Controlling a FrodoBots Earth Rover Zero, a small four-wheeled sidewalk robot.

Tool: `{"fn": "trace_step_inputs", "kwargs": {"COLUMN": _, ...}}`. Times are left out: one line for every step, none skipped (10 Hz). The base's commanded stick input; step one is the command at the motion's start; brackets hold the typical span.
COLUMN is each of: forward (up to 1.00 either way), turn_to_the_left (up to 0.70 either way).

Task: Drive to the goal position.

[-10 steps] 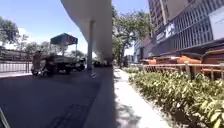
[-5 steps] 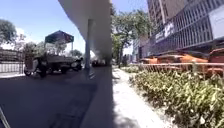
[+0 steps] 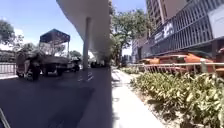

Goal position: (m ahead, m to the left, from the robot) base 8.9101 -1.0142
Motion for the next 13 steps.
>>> {"fn": "trace_step_inputs", "kwargs": {"forward": 0.70, "turn_to_the_left": 0.00}}
{"fn": "trace_step_inputs", "kwargs": {"forward": 0.70, "turn_to_the_left": 0.00}}
{"fn": "trace_step_inputs", "kwargs": {"forward": 0.70, "turn_to_the_left": 0.00}}
{"fn": "trace_step_inputs", "kwargs": {"forward": 0.70, "turn_to_the_left": 0.00}}
{"fn": "trace_step_inputs", "kwargs": {"forward": 0.70, "turn_to_the_left": 0.00}}
{"fn": "trace_step_inputs", "kwargs": {"forward": 0.70, "turn_to_the_left": 0.00}}
{"fn": "trace_step_inputs", "kwargs": {"forward": 0.70, "turn_to_the_left": 0.00}}
{"fn": "trace_step_inputs", "kwargs": {"forward": 0.70, "turn_to_the_left": 0.00}}
{"fn": "trace_step_inputs", "kwargs": {"forward": 0.70, "turn_to_the_left": 0.00}}
{"fn": "trace_step_inputs", "kwargs": {"forward": 0.70, "turn_to_the_left": 0.00}}
{"fn": "trace_step_inputs", "kwargs": {"forward": 0.70, "turn_to_the_left": 0.00}}
{"fn": "trace_step_inputs", "kwargs": {"forward": 0.70, "turn_to_the_left": 0.00}}
{"fn": "trace_step_inputs", "kwargs": {"forward": 0.70, "turn_to_the_left": 0.00}}
